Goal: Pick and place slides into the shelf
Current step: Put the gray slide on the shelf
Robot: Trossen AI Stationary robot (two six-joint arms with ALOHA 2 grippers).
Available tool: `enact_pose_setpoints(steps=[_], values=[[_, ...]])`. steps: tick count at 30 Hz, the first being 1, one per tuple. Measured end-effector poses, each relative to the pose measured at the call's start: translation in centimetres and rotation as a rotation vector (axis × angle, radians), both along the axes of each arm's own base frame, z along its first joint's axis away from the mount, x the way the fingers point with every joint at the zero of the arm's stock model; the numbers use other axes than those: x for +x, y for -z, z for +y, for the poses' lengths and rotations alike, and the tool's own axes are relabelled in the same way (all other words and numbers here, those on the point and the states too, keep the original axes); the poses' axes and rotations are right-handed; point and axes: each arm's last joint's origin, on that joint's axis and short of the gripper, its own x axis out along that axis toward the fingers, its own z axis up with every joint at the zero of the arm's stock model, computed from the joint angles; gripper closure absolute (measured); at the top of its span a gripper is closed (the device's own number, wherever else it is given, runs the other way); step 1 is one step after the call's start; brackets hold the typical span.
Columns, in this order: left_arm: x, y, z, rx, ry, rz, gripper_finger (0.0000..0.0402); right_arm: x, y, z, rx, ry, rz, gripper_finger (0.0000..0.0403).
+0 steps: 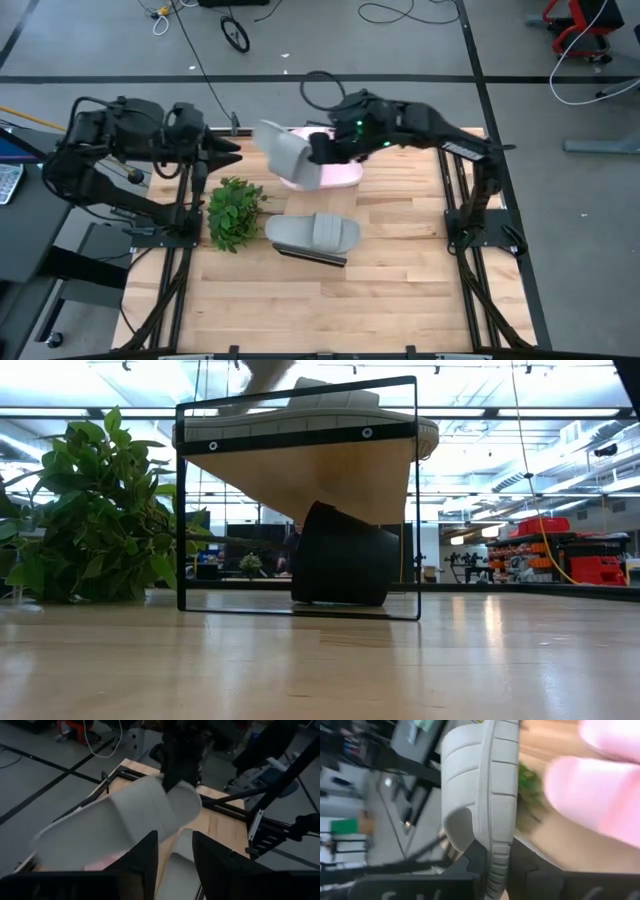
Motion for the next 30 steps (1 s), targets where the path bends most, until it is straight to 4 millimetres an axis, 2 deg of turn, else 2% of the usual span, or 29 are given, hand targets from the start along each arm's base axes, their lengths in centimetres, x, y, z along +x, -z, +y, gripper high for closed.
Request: enact_pose_setpoints(steps=[5, 8, 17, 24, 30], values=[[-0.6, -0.1, 0.0, 0.001, 0.001, -0.01, 0.0283, -3.2, -1.0, -0.4, 0.07, -0.086, 0.067, 0.0359], [-0.6, -0.1, 0.0, 0.001, 0.001, -0.008, 0.0288, -4.5, -1.5, -0.2, 0.116, -0.149, 0.072, 0.0359], [-0.5, -0.1, 0.0, 0.01, 0.005, -0.002, 0.0288, -4.9, -0.7, 0.3, 0.186, -0.331, 0.138, 0.0359], [-0.5, 0.0, 0.0, 0.01, 0.005, 0.008, 0.0293, -5.3, -0.4, -1.3, 0.14, -0.316, 0.156, 0.036], [-0.6, 0.1, 0.0, 0.01, 0.005, 0.015, 0.0296, -5.6, -0.6, -2.0, 0.193, -0.409, 0.112, 0.036]])
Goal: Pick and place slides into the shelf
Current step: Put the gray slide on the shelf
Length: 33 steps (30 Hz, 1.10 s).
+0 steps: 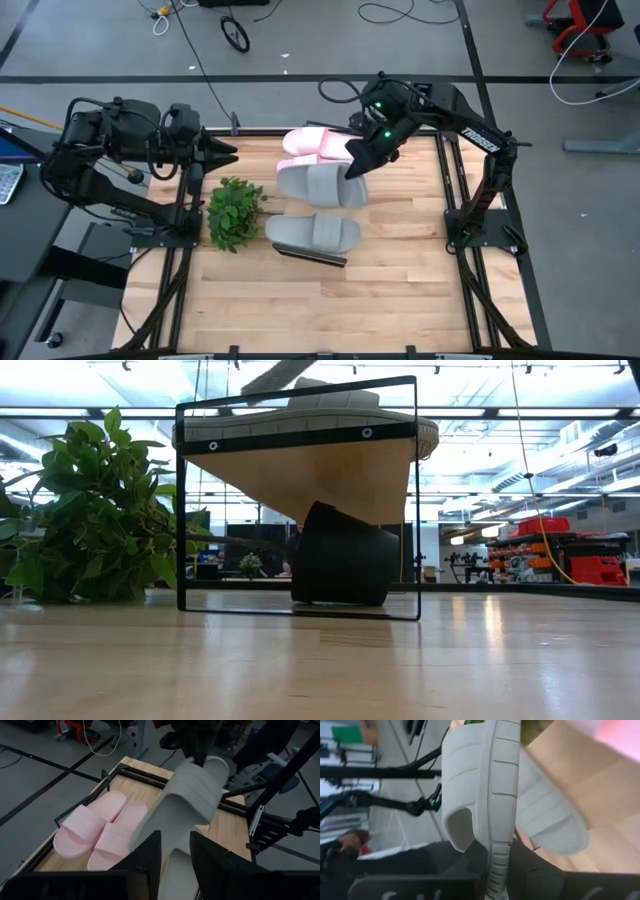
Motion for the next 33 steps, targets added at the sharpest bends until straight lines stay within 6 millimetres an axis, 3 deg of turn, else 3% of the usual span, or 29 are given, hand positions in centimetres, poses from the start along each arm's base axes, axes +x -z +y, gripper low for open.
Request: enact_pose_setpoints(steps=[6, 19, 33], values=[[0.0, 0.0, 0.0, 0.0, 0.0, 0.0, 0.0295, 0.0, 0.0, -0.1, 0.011, -0.07, -0.04, 0.0362], [-0.1, 0.3, 0.0, -0.001, 0.0, 0.036, 0.0294, 1.6, 5.1, -2.2, 0.05, -0.146, 0.032, 0.0362], [-0.2, 0.4, 0.0, -0.009, -0.005, 0.043, 0.0294, 1.6, 6.9, -4.4, 0.019, -0.162, -0.002, 0.0363]])
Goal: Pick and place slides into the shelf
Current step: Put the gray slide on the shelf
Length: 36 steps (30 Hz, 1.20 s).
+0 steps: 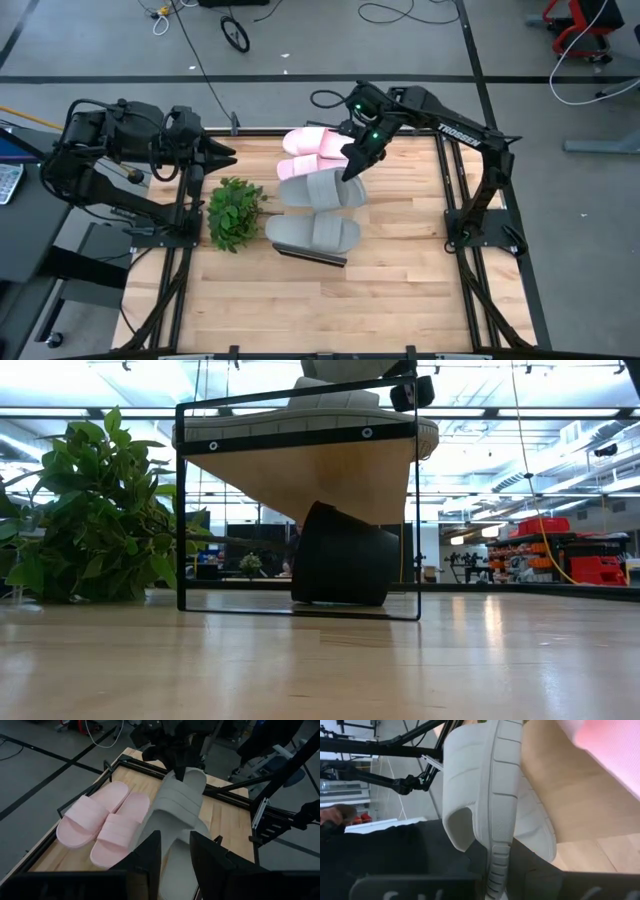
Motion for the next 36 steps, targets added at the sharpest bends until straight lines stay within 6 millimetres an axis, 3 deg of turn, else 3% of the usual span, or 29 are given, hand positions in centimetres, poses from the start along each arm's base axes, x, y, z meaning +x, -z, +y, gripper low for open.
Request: enact_pose_setpoints(steps=[16, 36], values=[[0.0, 0.0, 0.0, 0.002, -0.005, -0.001, 0.0294, 0.8, 3.8, -0.4, 0.018, -0.045, 0.025, 0.0364], [0.0, 0.0, 0.1, 0.017, -0.035, -0.001, 0.0294, 0.3, 5.0, -1.6, -0.12, -0.002, 0.086, 0.0364]])
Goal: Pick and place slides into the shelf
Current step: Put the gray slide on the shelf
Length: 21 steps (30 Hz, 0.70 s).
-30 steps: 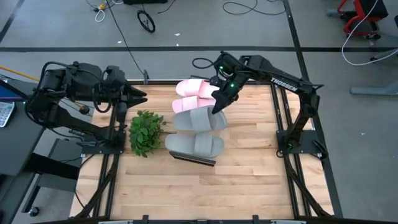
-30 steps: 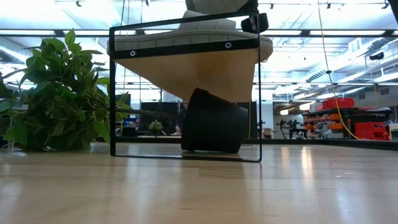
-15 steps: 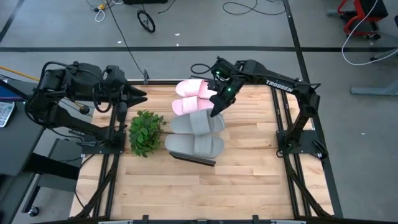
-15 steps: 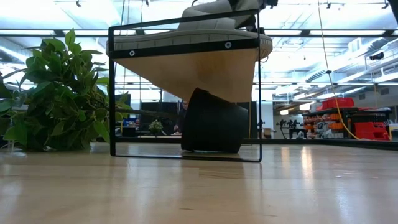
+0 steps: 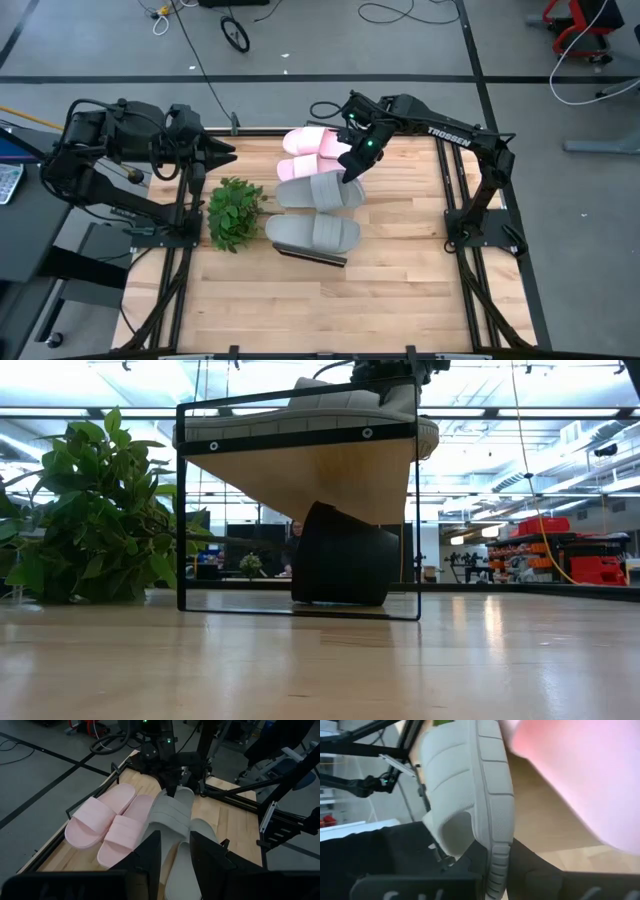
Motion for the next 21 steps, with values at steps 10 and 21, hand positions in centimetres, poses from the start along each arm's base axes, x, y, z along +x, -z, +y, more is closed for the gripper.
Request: enact_pose_setpoints(steps=[10, 21], values=[[-0.01, -0.01, 0.05, 0.009, -0.015, 0.0, 0.0294, -0.19, 0.19, -0.08, -0.057, 0.021, 0.045, 0.0364], [-0.02, -0.01, 0.11, 0.018, -0.033, 0.0, 0.0294, -0.22, 0.17, 0.06, 0.014, 0.065, 0.073, 0.0364]])
